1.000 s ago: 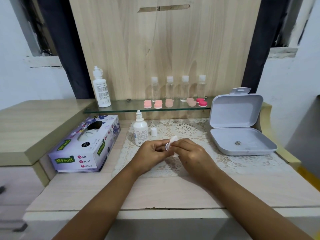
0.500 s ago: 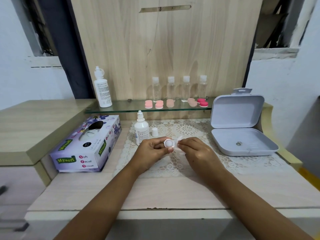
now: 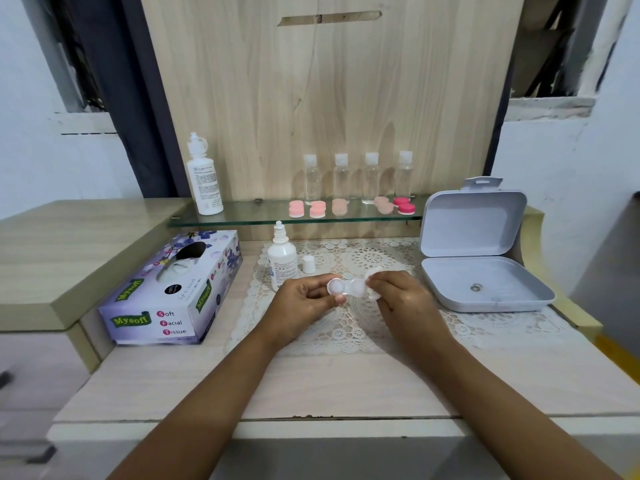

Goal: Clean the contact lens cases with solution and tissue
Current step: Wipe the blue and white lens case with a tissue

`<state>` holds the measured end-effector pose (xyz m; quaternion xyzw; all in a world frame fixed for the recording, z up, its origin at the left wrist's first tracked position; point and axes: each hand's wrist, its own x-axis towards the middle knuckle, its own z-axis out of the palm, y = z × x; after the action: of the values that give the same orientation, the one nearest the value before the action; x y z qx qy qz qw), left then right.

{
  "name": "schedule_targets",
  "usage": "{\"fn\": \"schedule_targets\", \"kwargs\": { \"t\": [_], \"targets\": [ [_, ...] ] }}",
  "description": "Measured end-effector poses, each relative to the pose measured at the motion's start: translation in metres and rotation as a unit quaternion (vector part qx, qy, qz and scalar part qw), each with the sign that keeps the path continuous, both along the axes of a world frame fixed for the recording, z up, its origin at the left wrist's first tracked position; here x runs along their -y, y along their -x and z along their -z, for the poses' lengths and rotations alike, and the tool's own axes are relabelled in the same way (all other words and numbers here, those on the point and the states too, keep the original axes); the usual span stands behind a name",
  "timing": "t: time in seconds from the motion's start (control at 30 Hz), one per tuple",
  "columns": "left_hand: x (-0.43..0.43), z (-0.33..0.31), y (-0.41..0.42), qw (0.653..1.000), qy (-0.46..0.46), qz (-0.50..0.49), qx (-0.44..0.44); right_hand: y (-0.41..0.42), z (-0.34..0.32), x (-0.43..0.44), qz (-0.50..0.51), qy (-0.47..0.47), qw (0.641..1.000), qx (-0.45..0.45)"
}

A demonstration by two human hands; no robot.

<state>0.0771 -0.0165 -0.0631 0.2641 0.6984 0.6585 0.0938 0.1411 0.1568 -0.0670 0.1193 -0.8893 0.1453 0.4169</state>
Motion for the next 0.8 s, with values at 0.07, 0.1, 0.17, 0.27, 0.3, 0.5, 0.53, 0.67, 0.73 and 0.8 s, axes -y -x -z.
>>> {"fn": "schedule_targets", "kwargs": {
  "t": [0.07,0.1,0.17,0.27,0.3,0.5,0.53,0.67,0.73,0.8],
  "targets": [
    [0.0,0.001,0.001,1.0,0.005,-0.002,-0.017,0.0,-0.003,0.0,0.01,0.123,0.992,0.026],
    [0.0,0.001,0.001,1.0,0.005,-0.002,-0.028,-0.001,-0.005,0.0,0.019,0.177,0.983,0.044],
    [0.0,0.001,0.001,0.999,0.007,-0.005,-0.047,-0.002,-0.007,0.0,0.014,0.245,0.962,0.119],
    [0.0,0.002,0.001,0.998,0.008,-0.008,-0.063,-0.002,-0.008,0.003,-0.021,0.281,0.937,0.205],
    [-0.001,0.001,0.001,0.998,0.01,-0.006,-0.066,-0.002,-0.008,0.004,-0.032,0.288,0.933,0.211],
    [-0.002,-0.001,-0.002,0.995,0.042,-0.017,-0.093,-0.003,-0.006,0.004,-0.03,0.24,0.956,0.169],
    [-0.002,-0.001,-0.003,0.992,0.057,-0.028,-0.11,-0.003,-0.004,0.003,-0.036,0.205,0.968,0.142],
    [-0.001,0.003,-0.003,0.974,0.128,-0.05,-0.182,-0.001,0.004,-0.001,-0.055,0.118,0.986,0.102],
    [-0.001,0.004,-0.001,0.956,0.172,-0.066,-0.228,0.0,0.007,-0.002,-0.043,0.112,0.987,0.109],
    [-0.001,0.007,0.002,0.929,0.225,-0.077,-0.283,-0.001,0.007,-0.002,-0.024,0.108,0.987,0.114]
  ]
}}
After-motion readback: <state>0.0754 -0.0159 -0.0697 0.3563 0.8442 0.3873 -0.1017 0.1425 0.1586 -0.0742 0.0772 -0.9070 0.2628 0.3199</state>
